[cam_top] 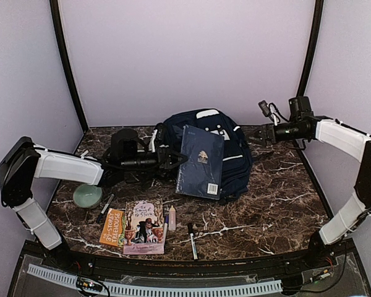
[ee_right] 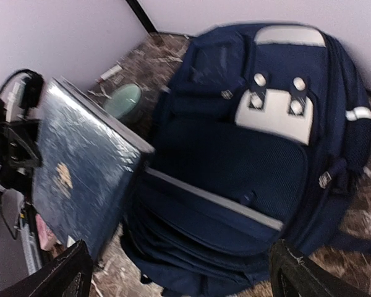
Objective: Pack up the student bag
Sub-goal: Pass from the left arm to the right
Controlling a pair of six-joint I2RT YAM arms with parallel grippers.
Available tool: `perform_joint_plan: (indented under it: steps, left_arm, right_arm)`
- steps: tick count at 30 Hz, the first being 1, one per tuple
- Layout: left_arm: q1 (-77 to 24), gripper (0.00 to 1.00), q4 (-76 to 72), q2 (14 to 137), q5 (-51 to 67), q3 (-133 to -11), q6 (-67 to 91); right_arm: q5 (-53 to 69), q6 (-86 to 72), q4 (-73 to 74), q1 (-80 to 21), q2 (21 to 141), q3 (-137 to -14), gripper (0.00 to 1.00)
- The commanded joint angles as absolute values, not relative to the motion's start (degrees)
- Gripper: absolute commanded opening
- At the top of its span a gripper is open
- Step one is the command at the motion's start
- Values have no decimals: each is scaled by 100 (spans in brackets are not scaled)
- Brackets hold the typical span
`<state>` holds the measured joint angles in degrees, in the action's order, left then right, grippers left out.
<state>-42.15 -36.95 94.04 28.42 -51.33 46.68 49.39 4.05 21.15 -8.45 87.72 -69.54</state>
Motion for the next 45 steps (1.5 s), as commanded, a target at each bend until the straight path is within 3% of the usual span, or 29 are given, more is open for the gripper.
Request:
perform_joint_plan:
  steps: [1, 2, 3, 4, 6, 7, 12, 13, 15, 16, 18, 21, 37, 40, 45]
  left_arm:
    - [-4316, 0, -4053, 8987, 2489, -4870, 4934]
    - [-4355, 0, -4106, 9029, 2415, -4790, 4999]
    - [-4385, 0, -4211, 9074, 2346, -4709, 5074]
    - [-4420, 0, -4357, 9150, 2313, -4630, 5158]
    - [-4472, 0, -4686, 9306, 2275, -4525, 5318]
    - [-4494, 0, -4846, 9397, 2260, -4504, 5391]
    - [-4606, 0, -5539, 9863, 2260, -4583, 5633]
    - [-4628, 0, -5745, 9958, 2263, -4606, 5668]
    - [-4632, 0, -6186, 10169, 2284, -4652, 5805]
    - [-4632, 0, -6458, 10267, 2278, -4655, 5901]
    - [-4632, 0, -7067, 10483, 2269, -4657, 6140]
    - [-4632, 0, -7761, 10748, 2276, -4732, 6411]
    - [-4649, 0, -9225, 11170, 1961, -4986, 7381]
    - [-4662, 0, -9257, 11239, 1874, -5040, 7431]
    - [-4706, 0, -9097, 11250, 1717, -5085, 7342]
  right_arm:
    - [3279, 1132, 3003, -896, 8677, -6560, 99]
    - [3227, 1190, 3004, -901, 8675, -6416, 95]
    - [3258, 1255, 3024, -905, 8694, -6349, 83]
    - [3258, 1268, 3039, -913, 8728, -6310, 63]
    - [3289, 1304, 3092, -926, 8812, -6277, 4]
    - [3301, 1324, 3112, -935, 8837, -6261, 0]
    - [3516, 1327, 3180, -1076, 9018, -6251, 0]
    - [3679, 1343, 3204, -1125, 9071, -6251, 11]
    - [4181, 1397, 3293, -1204, 9236, -6268, 48]
    - [4517, 1390, 3308, -1219, 9326, -6269, 60]
    - [5159, 1355, 3320, -1234, 9464, -6266, 72]
    - [5849, 1249, 3253, -1273, 9663, -6263, 79]
    - [7120, 113, 2190, -1738, 9861, -5958, 84]
    - [7363, -259, 1814, -1788, 9804, -5847, 77]
    - [7746, -1790, 223, -1792, 9584, -5422, 52]
